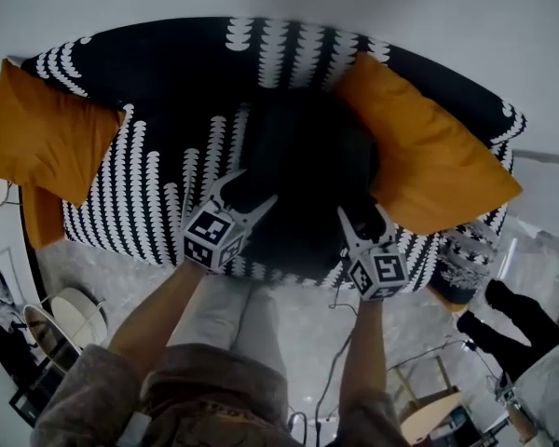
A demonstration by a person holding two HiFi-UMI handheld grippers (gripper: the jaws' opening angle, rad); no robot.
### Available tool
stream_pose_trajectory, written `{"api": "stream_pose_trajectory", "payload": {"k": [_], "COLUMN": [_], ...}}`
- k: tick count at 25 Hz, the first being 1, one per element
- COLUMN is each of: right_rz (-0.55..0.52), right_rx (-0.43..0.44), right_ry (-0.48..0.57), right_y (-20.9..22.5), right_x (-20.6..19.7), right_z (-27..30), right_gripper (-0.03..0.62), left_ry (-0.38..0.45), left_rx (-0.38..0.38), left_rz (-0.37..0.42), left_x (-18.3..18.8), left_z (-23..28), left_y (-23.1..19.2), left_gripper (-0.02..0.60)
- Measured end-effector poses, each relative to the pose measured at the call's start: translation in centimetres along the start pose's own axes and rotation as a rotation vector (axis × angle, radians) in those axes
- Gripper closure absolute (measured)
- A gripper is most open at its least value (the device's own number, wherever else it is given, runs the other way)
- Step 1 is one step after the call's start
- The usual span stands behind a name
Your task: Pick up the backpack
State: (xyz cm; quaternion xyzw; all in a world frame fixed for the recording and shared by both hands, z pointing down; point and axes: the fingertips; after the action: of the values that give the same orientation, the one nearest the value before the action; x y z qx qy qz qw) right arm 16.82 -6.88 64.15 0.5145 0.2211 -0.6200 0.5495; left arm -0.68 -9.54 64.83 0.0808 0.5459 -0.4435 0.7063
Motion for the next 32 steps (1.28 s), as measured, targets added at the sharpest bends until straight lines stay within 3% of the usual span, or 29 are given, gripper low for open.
{"api": "stream_pose_trajectory", "payload": {"k": [7, 16, 25, 32], "right_rz": [-0.185, -0.257, -0.049, 0.24], "right_rx": [0.085, 0.151, 0.243, 0.301], "right_ry": [-0.118, -0.189, -0.173, -0.057], "right_y": [-0.8, -2.2, -5.3, -10.5], "right_x": [-1.9, -2.9, -1.7, 2.7], "right_z": [0.0, 0.3, -0.9, -3.5], "right_gripper": [0.464, 0.554, 0.568, 0.568], "left_ry": [-0.041, -0.054, -0.024, -0.011], "left_rx": [-0.056, -0.1, -0.249, -0.334], "left_rz": [0.029, 0.025, -0.1, -0.128], "left_x": [-1.6, -2.4, 0.3, 4.6], "left_z": [0.6, 0.7, -0.8, -3.8], "left_y": [1.2, 2.5, 5.0, 8.7], "left_gripper": [0.379, 0.544, 0.555, 0.554]}}
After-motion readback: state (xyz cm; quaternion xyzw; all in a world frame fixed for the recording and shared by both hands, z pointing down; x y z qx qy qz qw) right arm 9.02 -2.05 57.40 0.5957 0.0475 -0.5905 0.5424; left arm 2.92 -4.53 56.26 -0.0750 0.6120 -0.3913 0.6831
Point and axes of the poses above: the fingertips, and each gripper's own axes: z forward along the fingers, y to its right, x out of its top, and after that the axes turned 11 degrees about y, right-handed
